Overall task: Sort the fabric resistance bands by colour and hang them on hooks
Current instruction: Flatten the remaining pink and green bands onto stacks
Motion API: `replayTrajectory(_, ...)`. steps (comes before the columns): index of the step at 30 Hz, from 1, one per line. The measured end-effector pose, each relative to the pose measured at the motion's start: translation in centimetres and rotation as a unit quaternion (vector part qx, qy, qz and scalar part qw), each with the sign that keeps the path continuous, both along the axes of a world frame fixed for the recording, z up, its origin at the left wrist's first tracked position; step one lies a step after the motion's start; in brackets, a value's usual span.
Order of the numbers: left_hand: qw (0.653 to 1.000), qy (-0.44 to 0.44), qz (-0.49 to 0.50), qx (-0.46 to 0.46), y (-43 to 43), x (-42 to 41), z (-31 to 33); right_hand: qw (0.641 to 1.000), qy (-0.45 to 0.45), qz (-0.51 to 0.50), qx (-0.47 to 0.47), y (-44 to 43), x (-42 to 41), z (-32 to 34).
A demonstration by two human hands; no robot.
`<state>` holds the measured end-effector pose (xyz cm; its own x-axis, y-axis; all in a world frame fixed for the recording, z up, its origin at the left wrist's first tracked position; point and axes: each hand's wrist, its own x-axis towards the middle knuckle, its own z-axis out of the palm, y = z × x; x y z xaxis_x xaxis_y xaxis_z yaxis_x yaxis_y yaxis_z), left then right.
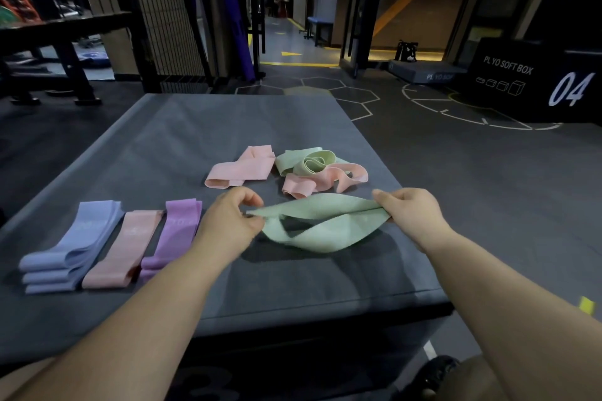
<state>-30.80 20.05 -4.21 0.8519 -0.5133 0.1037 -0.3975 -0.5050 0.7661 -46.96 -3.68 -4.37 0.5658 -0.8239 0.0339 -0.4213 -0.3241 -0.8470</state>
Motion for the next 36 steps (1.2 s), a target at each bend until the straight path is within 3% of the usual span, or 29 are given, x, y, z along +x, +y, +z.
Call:
replayTrajectory(12, 0.997, -0.060, -0.012, 0.046, -0.2, 0.2, -1.0, 0.998, 0.039, -0.006, -0.039, 0.3, -0.5, 0.2)
replayTrajectory(21, 0.999, -0.044, 0.006, 0.012, -0.1, 0.1, -1.1, 0.994, 0.105, 0.008, -0.039, -0.6, -0.5, -0.6)
replayTrajectory(23, 0.999, -0.023, 0.002, 0.030, -0.2, 0.2, -1.2, 0.990, 0.128, 0.016, -0.049, -0.5, -0.5, -0.6)
replayTrajectory(27, 0.993, 0.102, -0.031, 0.041, -0.5, 0.4, -1.5, 0.985, 0.161, 0.015, -0.059, -0.3, -0.5, -0.5)
replayTrajectory(33, 0.985, 0.145, -0.073, 0.050, -0.6, 0.1, -1.6, 0.986, 0.156, 0.013, -0.052, 0.0, -0.5, -0.4)
replayTrajectory(36, 0.979, 0.177, -0.097, 0.009, -0.5, 0.0, -1.7, 0.988, 0.148, 0.014, -0.049, 0.1, -0.6, -0.3)
